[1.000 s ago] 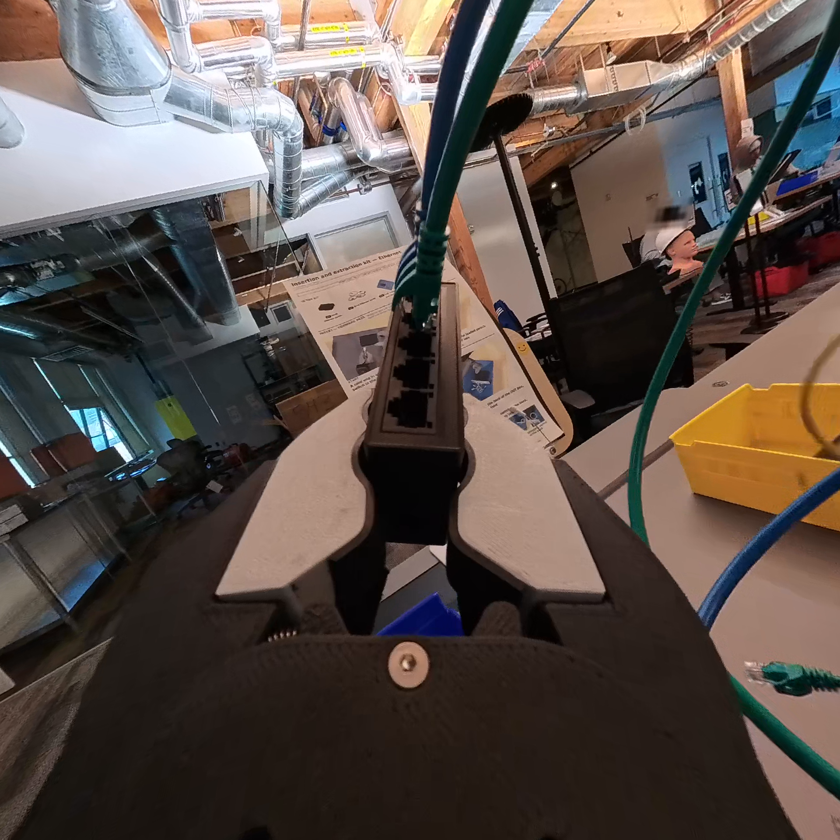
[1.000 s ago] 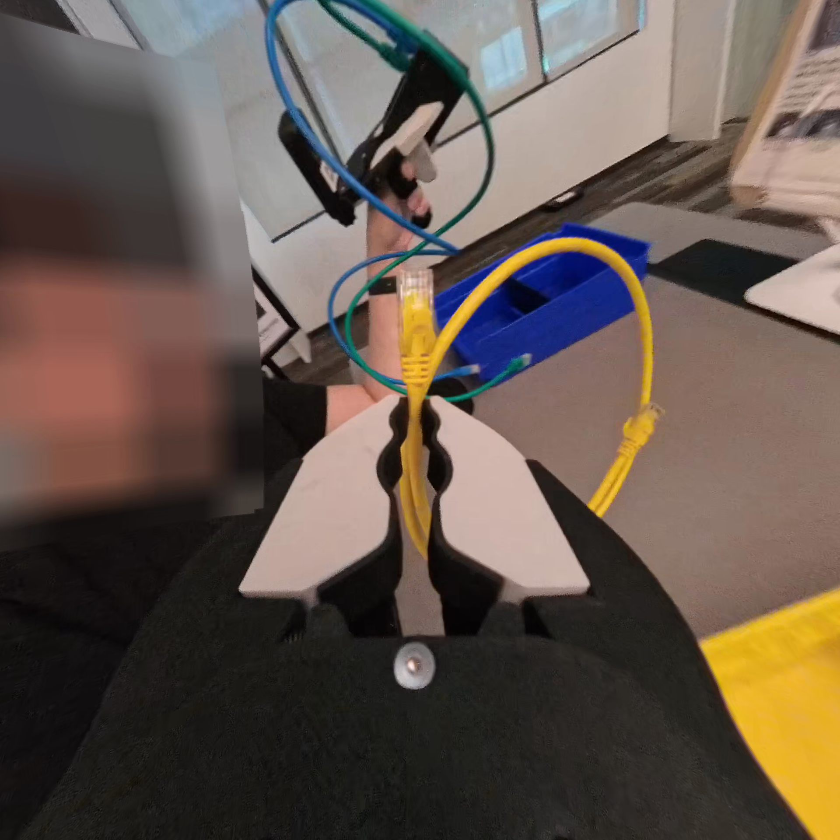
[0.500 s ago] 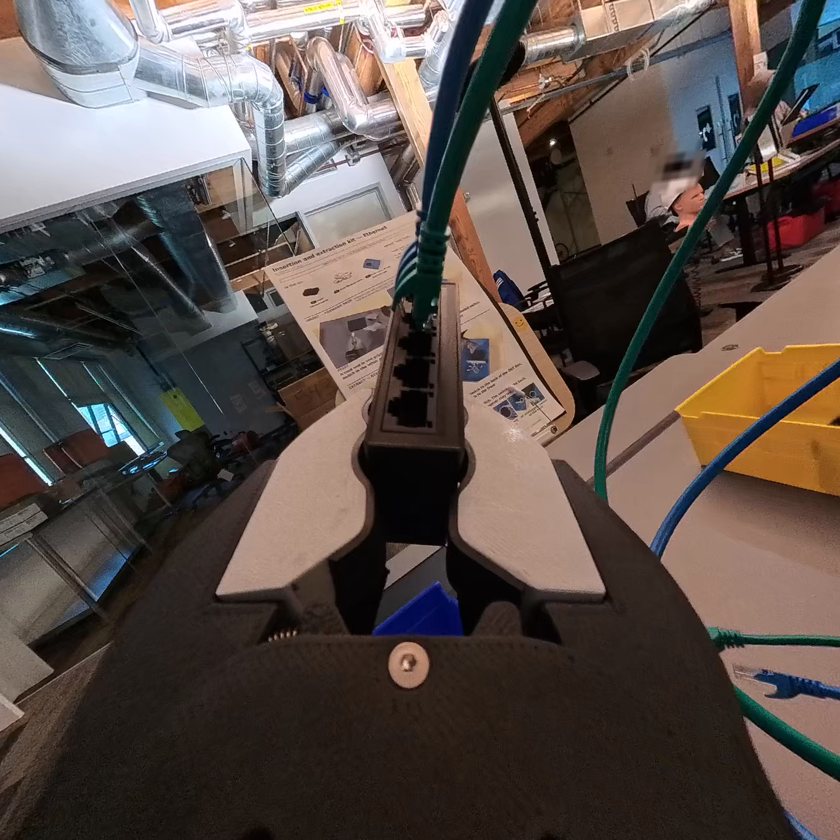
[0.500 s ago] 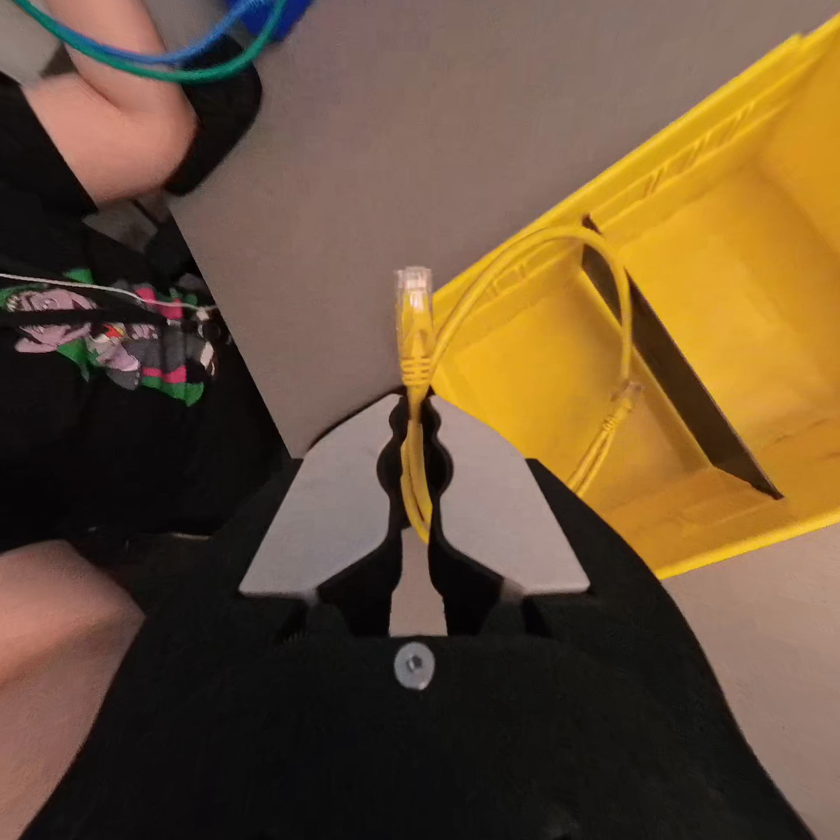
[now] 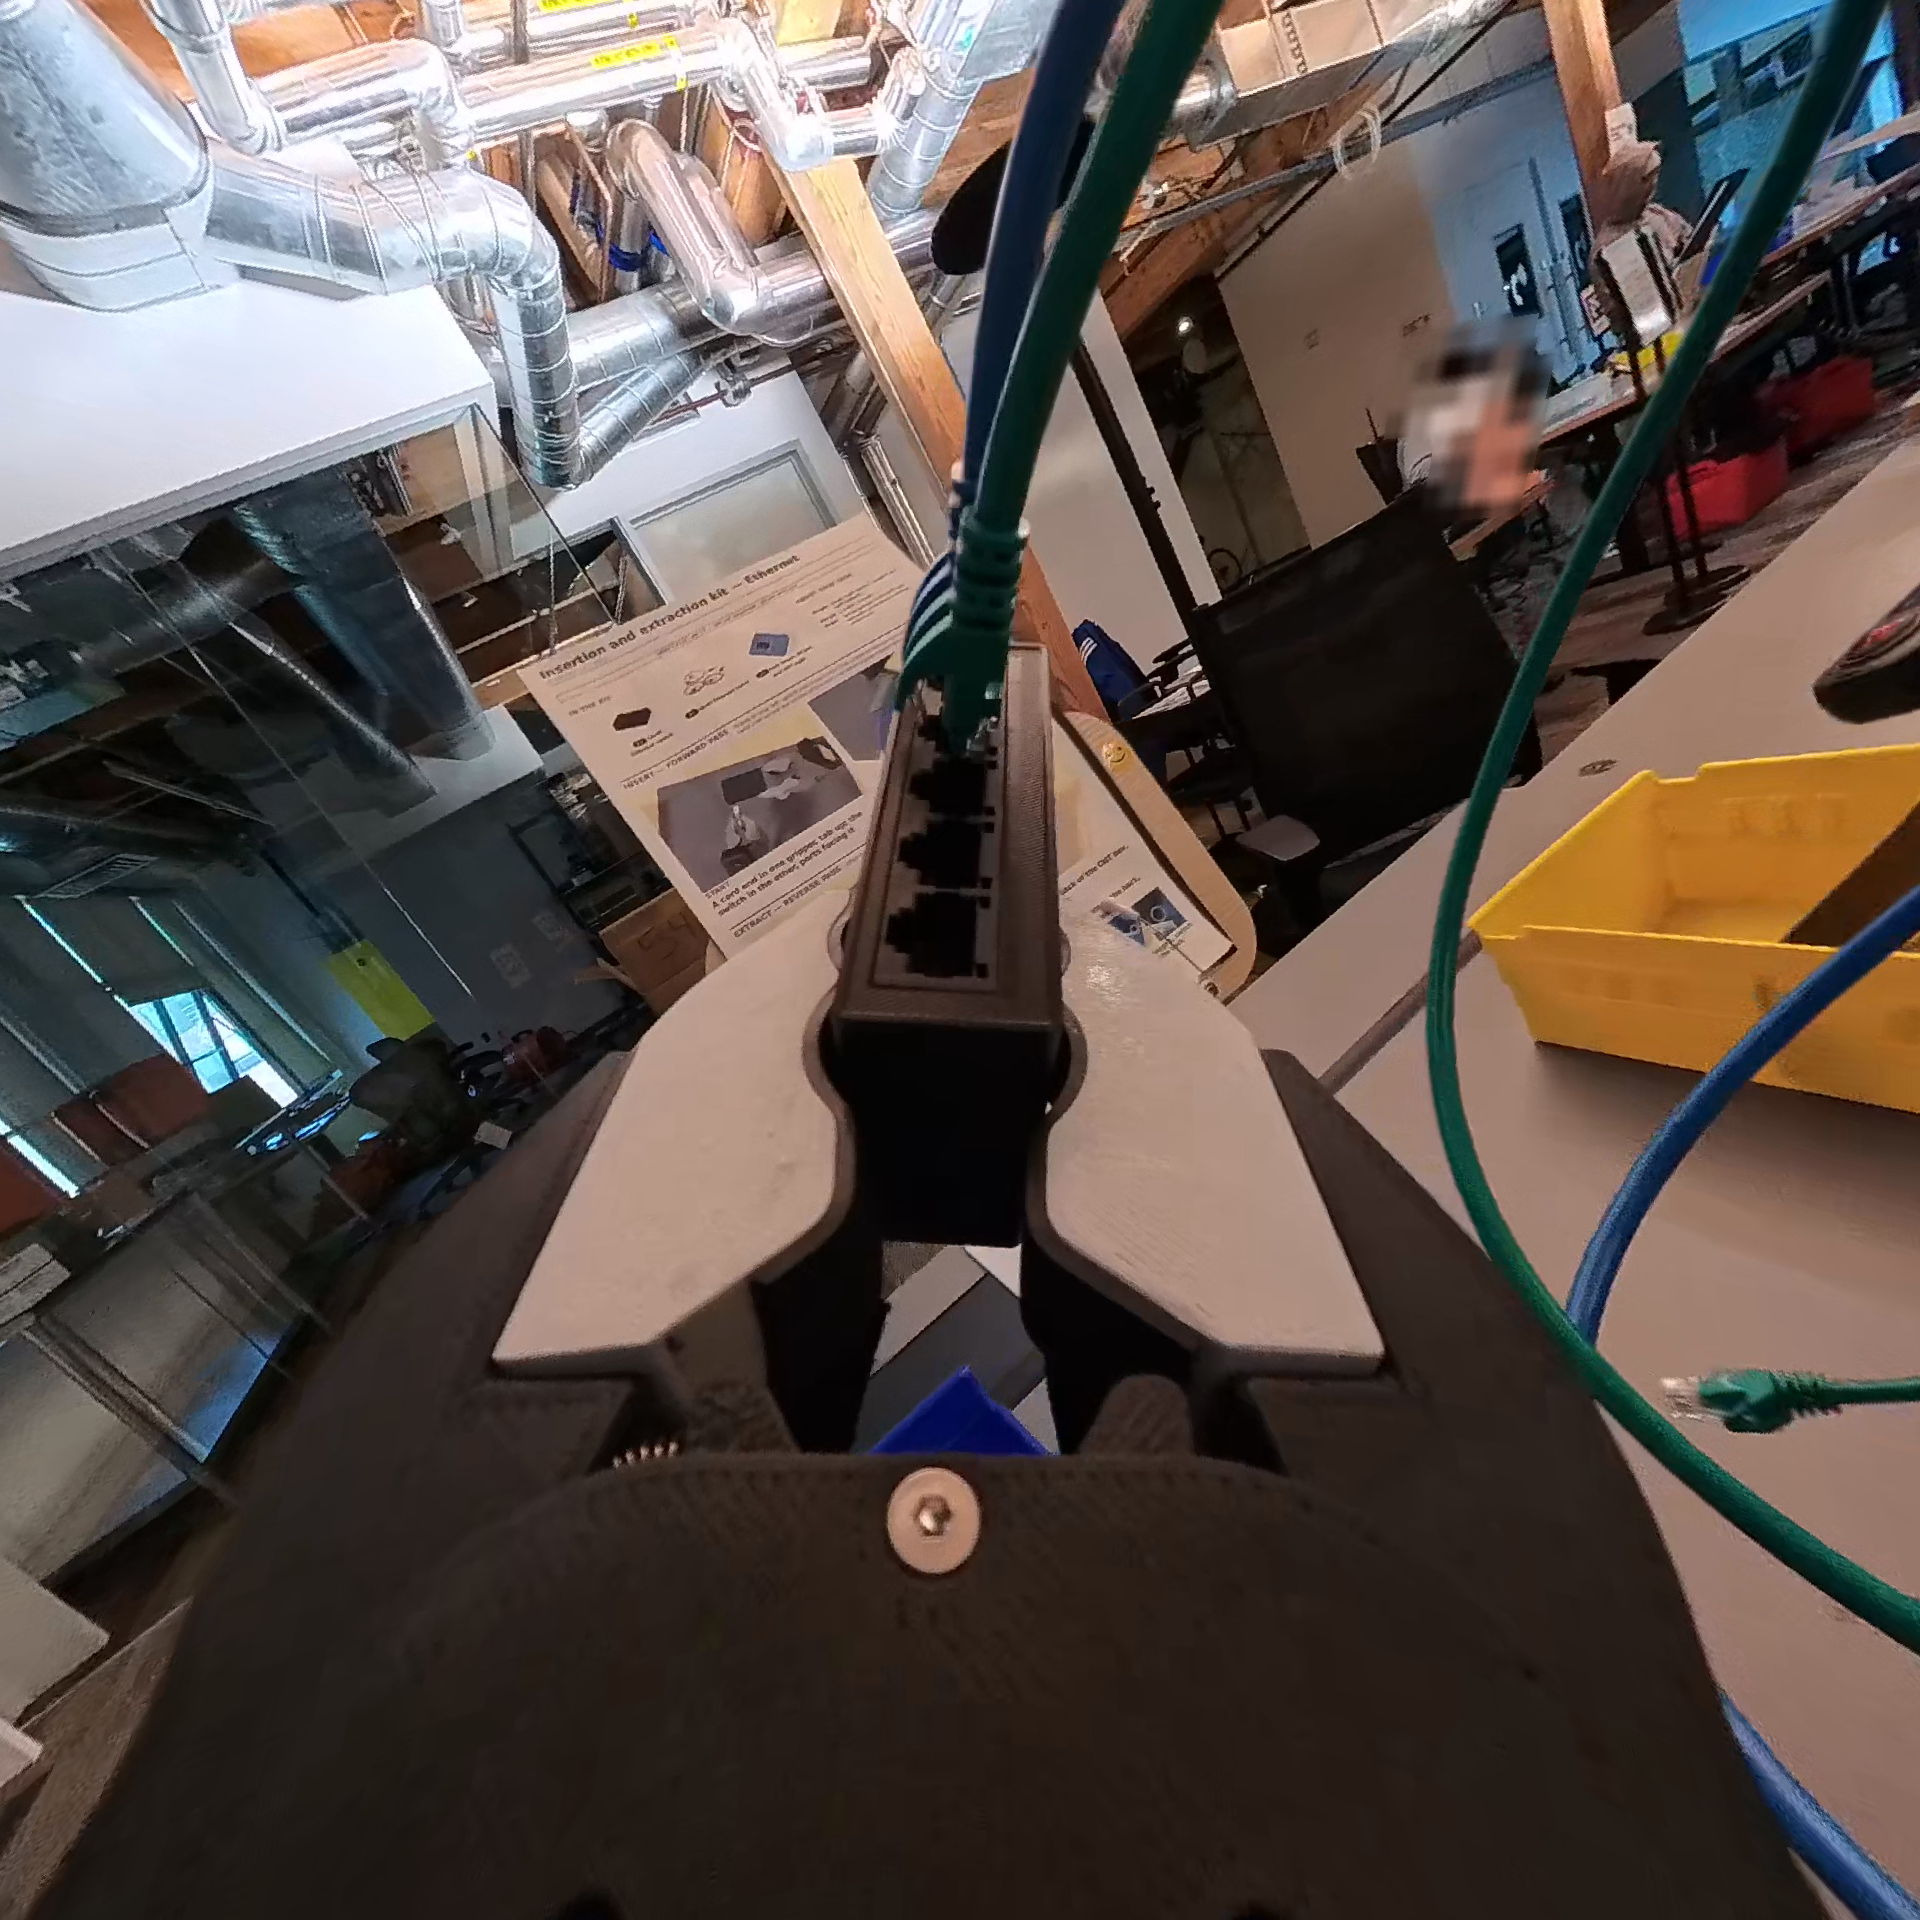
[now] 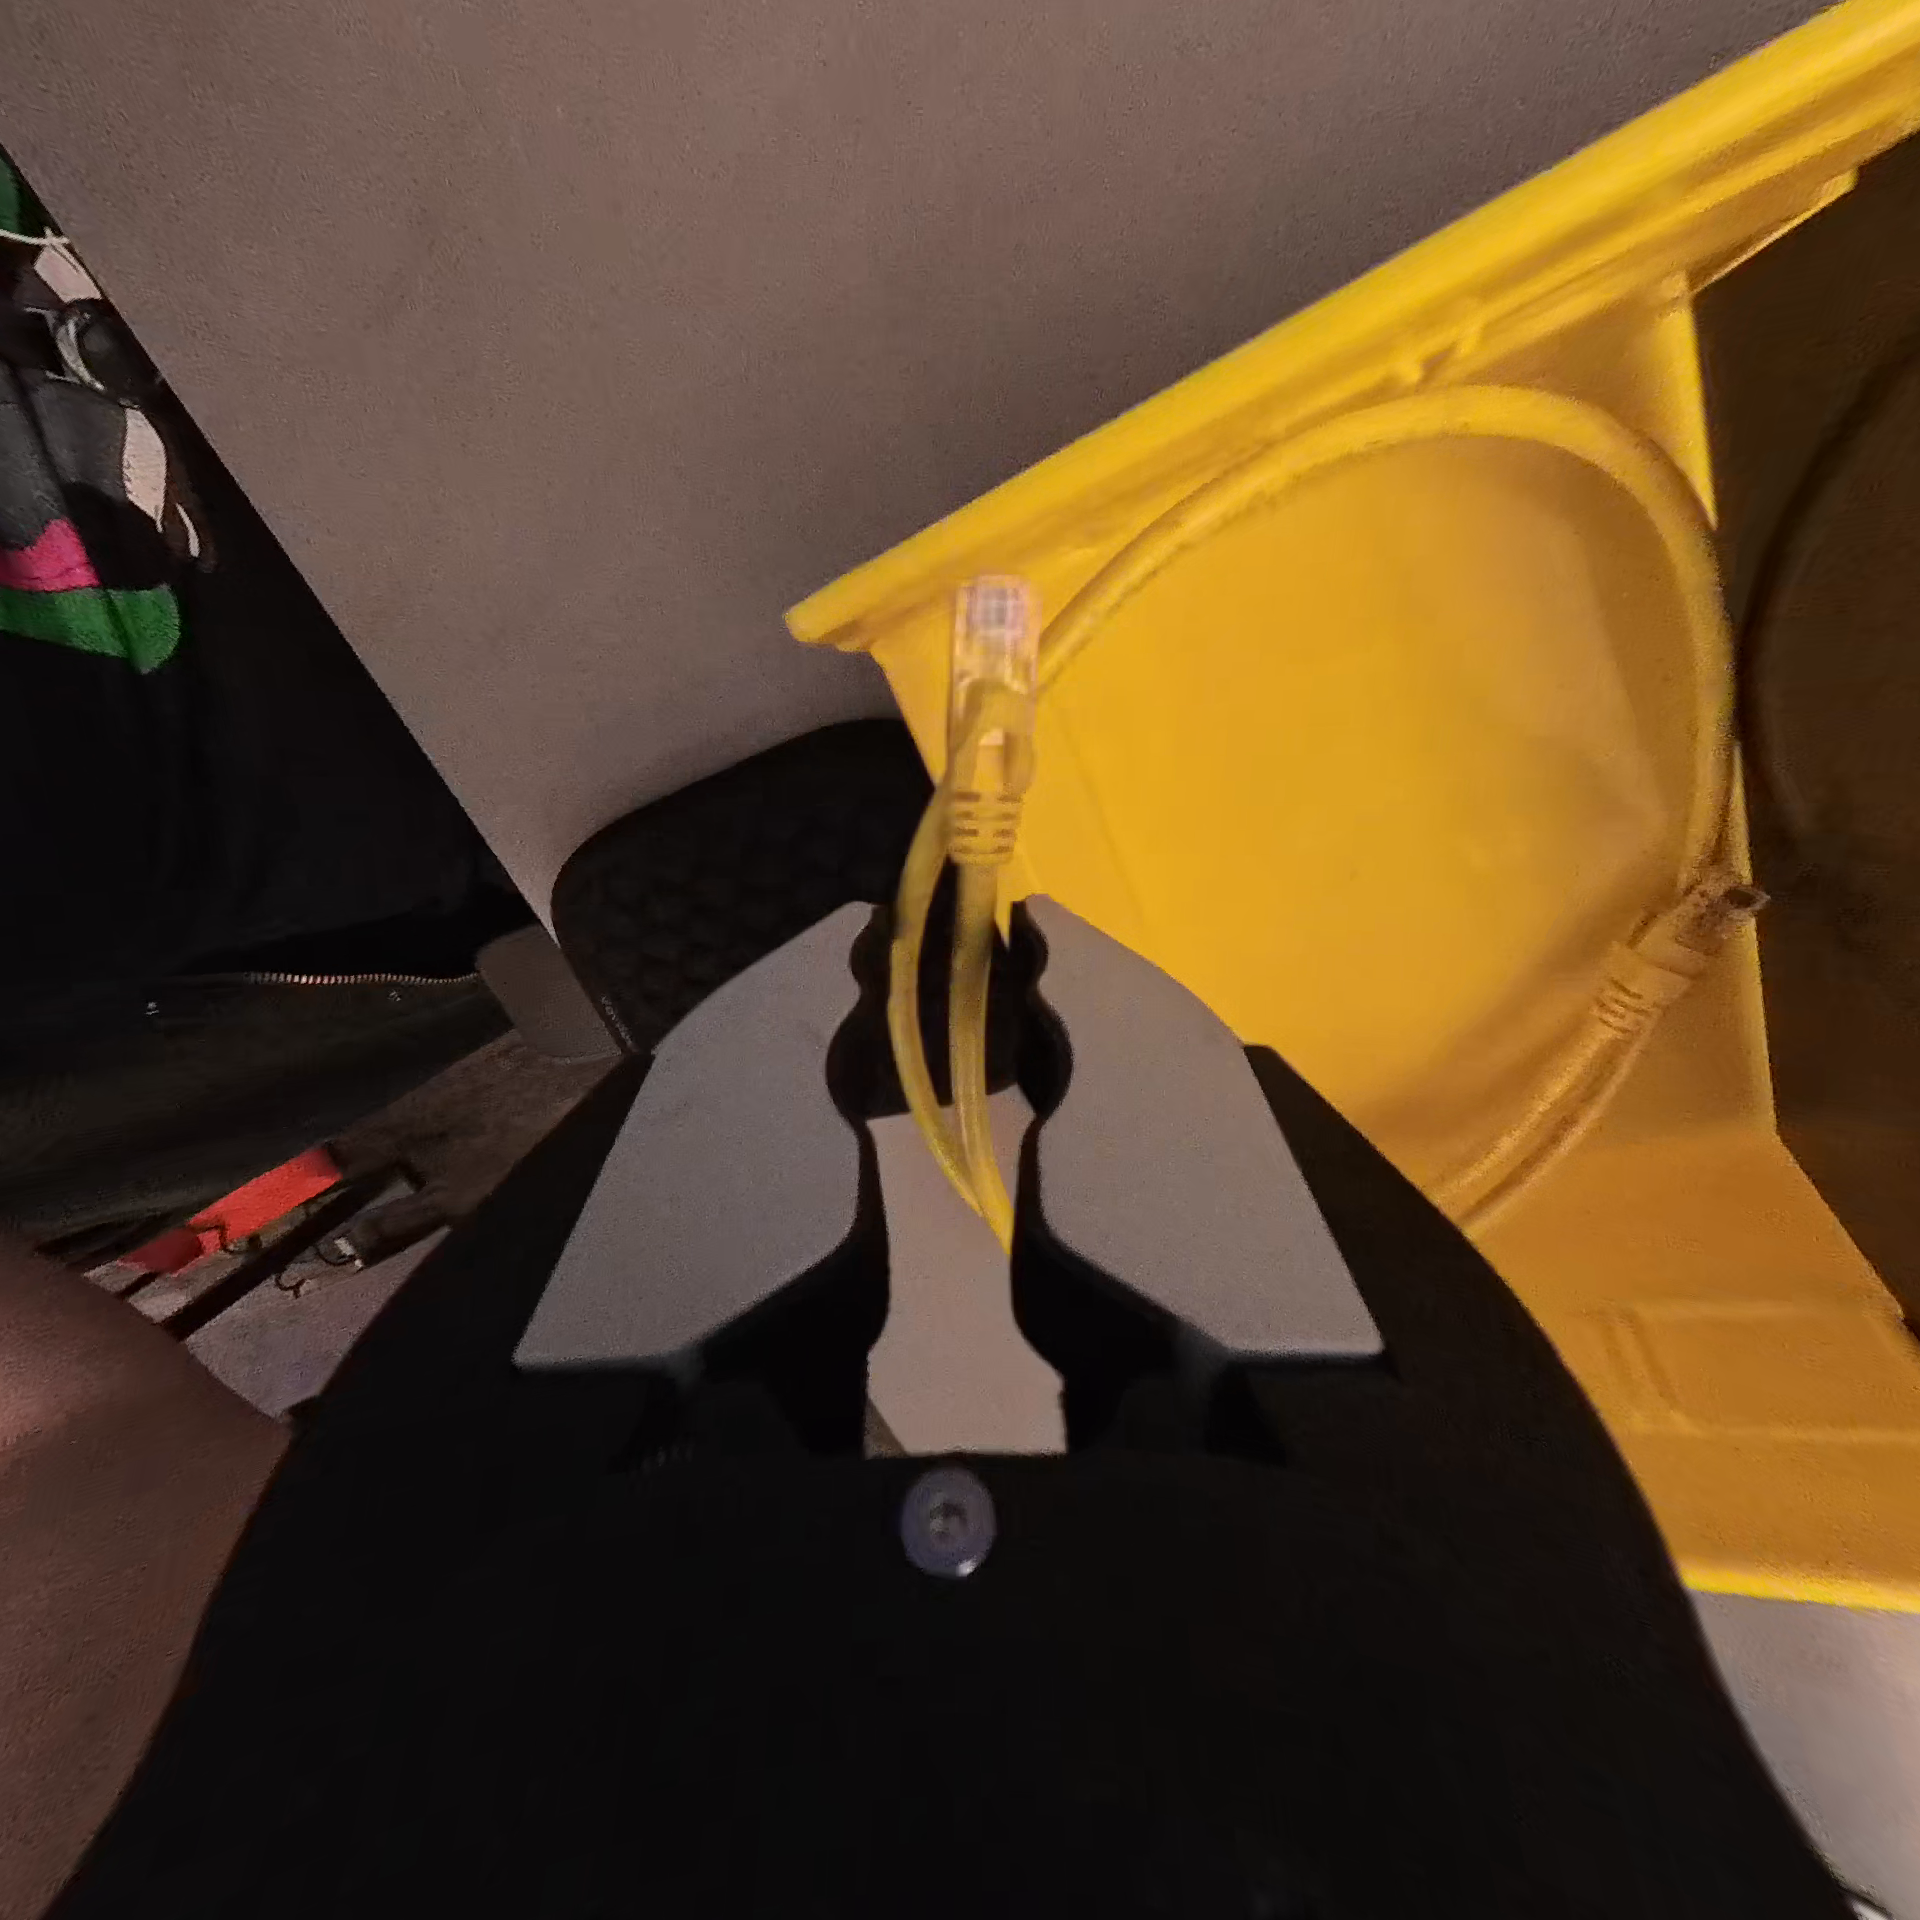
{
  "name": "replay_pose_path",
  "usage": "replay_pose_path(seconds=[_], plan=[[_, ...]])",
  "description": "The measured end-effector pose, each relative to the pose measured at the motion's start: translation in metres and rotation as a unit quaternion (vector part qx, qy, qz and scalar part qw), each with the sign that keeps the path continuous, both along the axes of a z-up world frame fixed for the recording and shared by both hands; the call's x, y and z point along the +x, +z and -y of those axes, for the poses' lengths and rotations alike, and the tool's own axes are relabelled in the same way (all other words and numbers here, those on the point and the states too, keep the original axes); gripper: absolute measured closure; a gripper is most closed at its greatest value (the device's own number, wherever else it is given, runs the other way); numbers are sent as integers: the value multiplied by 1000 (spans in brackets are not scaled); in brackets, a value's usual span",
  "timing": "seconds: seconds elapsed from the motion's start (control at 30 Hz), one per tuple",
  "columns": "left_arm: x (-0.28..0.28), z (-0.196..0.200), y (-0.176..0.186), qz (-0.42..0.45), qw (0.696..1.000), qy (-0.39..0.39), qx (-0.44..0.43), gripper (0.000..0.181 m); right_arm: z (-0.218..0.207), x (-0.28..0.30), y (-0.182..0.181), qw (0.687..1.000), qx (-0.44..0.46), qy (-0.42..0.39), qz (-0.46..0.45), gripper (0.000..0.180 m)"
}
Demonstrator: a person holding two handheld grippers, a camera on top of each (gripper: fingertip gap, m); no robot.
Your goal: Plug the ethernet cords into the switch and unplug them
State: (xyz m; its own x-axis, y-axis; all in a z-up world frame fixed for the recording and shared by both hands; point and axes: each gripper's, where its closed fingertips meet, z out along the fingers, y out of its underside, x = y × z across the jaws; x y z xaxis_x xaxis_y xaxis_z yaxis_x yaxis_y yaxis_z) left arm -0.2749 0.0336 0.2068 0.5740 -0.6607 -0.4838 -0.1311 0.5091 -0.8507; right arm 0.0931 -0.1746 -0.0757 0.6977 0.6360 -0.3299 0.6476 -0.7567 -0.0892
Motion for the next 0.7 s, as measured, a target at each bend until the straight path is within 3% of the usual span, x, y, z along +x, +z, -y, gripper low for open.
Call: replay_pose_path(seconds=[0.03,0.23,0.4,0.53,0.7], plan=[[0,3,1,1,1000,-3,3,152,1,-1,-2,1000,6,-2,-3,152],[-1,11,6,16,1000,-26,5,153,5,6,9,997,78,-18,5,146],[-4,4,2,12,1000,-18,-1,152,-14,8,52,967,252,-8,44,143],[2,3,-2,-3,1000,-24,16,153,-38,-9,122,888,453,11,80,136],[20,5,-8,-43,996,-6,73,153,-45,-86,226,735,676,21,50,129]])
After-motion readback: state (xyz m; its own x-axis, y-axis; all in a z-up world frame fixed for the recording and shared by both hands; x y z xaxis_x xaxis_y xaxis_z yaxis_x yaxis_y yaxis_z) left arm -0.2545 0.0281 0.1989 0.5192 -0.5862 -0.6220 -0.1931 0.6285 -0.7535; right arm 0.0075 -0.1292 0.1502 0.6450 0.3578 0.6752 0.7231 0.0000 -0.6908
